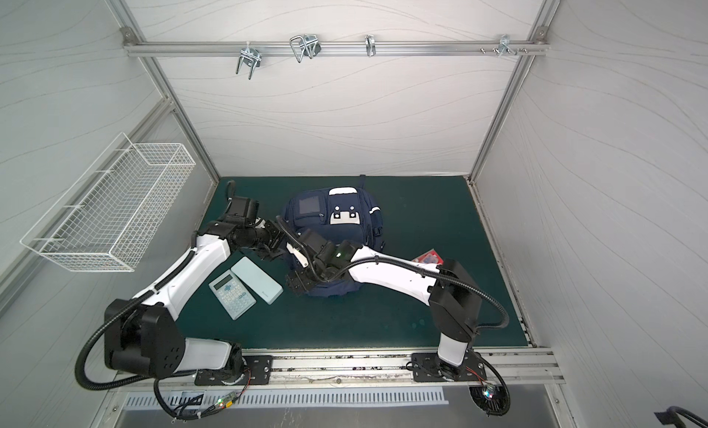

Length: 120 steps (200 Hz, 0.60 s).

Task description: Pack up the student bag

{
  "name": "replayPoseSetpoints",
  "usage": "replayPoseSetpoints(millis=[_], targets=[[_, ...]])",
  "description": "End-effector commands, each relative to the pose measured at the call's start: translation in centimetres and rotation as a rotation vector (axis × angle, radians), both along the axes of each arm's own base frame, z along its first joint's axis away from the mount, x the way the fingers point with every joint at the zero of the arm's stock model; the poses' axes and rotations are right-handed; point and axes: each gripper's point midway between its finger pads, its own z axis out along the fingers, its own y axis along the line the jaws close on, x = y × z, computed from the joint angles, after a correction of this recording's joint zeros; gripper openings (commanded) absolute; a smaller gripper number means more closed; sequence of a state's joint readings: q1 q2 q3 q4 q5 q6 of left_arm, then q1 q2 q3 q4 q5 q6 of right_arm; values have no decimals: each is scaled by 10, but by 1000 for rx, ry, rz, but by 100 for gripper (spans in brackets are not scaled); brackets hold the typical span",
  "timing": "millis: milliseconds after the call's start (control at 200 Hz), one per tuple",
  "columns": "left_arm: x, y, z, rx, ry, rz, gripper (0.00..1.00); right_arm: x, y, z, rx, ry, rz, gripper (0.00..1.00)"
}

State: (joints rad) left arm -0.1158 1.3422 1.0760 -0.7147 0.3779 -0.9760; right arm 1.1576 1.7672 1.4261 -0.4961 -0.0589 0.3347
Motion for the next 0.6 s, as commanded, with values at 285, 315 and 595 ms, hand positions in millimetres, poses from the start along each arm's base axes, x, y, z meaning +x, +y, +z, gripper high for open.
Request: replayPoseSetpoints(millis=[285, 315, 595], targets=[[-113, 111, -51, 245, 272, 243, 80, -11, 61, -63, -285, -211, 208, 99], [-117, 112, -52, 257, 275, 243, 80, -11, 64, -71, -312, -226, 216, 99], [-132, 114, -59, 219, 285, 259, 81, 15, 75, -114, -412, -261, 195, 99]])
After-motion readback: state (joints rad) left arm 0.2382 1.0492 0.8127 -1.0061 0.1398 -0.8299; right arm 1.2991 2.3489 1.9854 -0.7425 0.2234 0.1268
